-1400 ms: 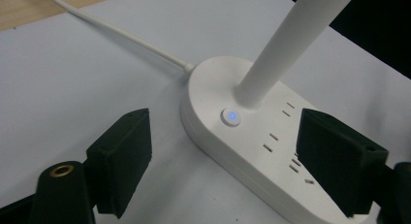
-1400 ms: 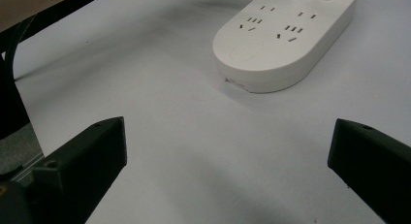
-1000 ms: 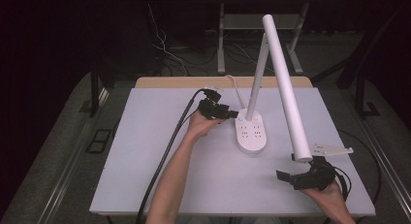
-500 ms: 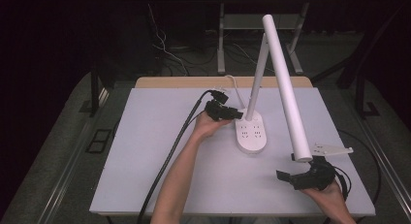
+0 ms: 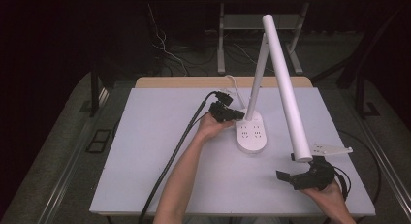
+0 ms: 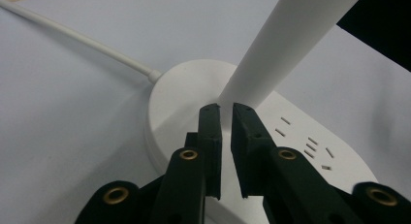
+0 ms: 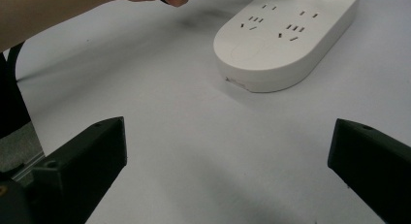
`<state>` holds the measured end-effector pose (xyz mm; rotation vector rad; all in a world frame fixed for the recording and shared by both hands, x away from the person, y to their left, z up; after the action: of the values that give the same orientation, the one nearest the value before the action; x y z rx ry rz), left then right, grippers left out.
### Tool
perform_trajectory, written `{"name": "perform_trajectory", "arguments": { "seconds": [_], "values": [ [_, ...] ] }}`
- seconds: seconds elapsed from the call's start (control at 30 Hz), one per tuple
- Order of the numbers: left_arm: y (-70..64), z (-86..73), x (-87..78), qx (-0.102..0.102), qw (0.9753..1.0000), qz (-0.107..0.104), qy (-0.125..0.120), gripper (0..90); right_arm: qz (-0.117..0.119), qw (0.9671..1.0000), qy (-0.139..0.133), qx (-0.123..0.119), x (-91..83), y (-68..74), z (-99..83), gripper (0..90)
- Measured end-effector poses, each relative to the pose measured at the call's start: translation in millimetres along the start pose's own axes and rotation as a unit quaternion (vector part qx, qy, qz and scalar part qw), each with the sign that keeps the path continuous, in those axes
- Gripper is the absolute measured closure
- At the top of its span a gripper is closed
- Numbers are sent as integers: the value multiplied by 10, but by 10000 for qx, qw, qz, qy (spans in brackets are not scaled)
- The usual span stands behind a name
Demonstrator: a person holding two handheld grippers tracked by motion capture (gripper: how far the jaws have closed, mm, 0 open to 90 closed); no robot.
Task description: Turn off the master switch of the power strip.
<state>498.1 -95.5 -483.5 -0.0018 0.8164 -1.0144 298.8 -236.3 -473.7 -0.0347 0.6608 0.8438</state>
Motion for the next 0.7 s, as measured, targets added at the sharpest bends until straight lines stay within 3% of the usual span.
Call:
{"name": "perform_trajectory", "arguments": {
  "seconds": [0.23,0.53,0.7],
  "values": [
    [21,-7,69,67,9998,156,102,898,7,10000,-3,-2,-6,-5,-1,0],
    [39,-19,73,155,9989,389,225,900,42,10000,-9,-44,-4,1,-1,0],
    [22,-36,98,90,9988,411,263,900,33,10000,21,-46,-1,5,-6,0]
  ]
}}
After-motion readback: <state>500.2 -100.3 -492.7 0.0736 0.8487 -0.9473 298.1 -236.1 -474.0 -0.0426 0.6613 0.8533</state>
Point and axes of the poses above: each handheld gripper's, and its own axes: x roughly forward along the jaws, z roughly out of its top, y roughly to its left, the point moved 10 cm from there along x, roughly forward along the jaws, and after that the axes turned 5 degrees about -x, right-handed, at the moved point
